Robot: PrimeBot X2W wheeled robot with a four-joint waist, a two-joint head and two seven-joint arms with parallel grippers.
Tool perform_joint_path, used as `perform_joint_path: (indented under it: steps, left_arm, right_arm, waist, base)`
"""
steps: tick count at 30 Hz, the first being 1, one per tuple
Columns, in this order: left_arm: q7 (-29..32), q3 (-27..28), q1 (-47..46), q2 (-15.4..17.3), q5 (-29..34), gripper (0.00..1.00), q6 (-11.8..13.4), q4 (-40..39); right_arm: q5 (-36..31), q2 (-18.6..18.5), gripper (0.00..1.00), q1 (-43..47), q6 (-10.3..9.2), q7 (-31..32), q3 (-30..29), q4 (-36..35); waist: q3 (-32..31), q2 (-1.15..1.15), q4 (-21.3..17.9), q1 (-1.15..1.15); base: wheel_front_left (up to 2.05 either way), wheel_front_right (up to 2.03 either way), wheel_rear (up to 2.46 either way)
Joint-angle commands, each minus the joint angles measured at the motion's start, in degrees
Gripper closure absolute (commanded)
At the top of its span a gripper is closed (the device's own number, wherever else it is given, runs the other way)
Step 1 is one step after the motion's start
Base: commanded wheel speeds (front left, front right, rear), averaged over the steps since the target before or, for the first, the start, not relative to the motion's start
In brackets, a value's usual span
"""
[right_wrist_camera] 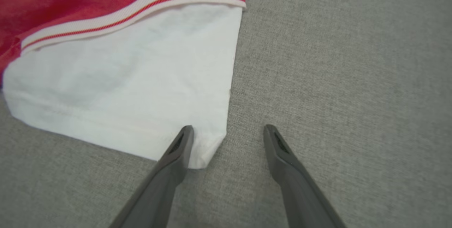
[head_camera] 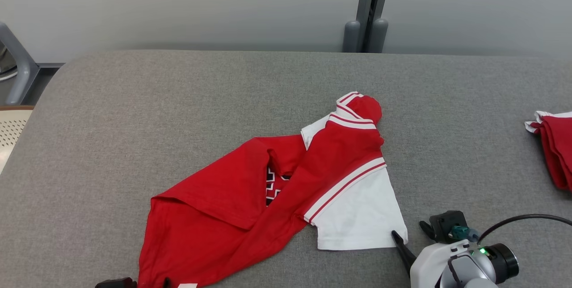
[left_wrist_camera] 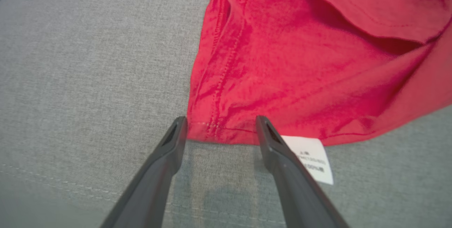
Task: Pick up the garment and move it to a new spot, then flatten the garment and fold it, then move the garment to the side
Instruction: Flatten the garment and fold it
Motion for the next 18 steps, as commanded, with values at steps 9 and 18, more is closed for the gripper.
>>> perform_joint_path:
  steps: [9, 18]
  left_arm:
    - [0.3, 0.5, -2.1, 0.8, -0.6, 0.0, 1.4, 2.5]
    - [1.0, 0.5, -2.6, 0.6, -5.2, 1.0, -1.5, 4.5]
  right_arm:
    - [0.2, -0.4, 0.0, -1.6, -0.02, 1.2, 2.3, 1.9]
    - [8.1, -0.4, 1.0, -2.4, 0.04, 1.2, 8.6, 3.3]
  waist:
    - [2.0, -0.01, -1.2, 0.0]
    - [2.0, -0.01, -1.8, 0.0]
  base:
    - [0.0, 0.0, 0.0]
    - [0.0, 0.0, 0.0]
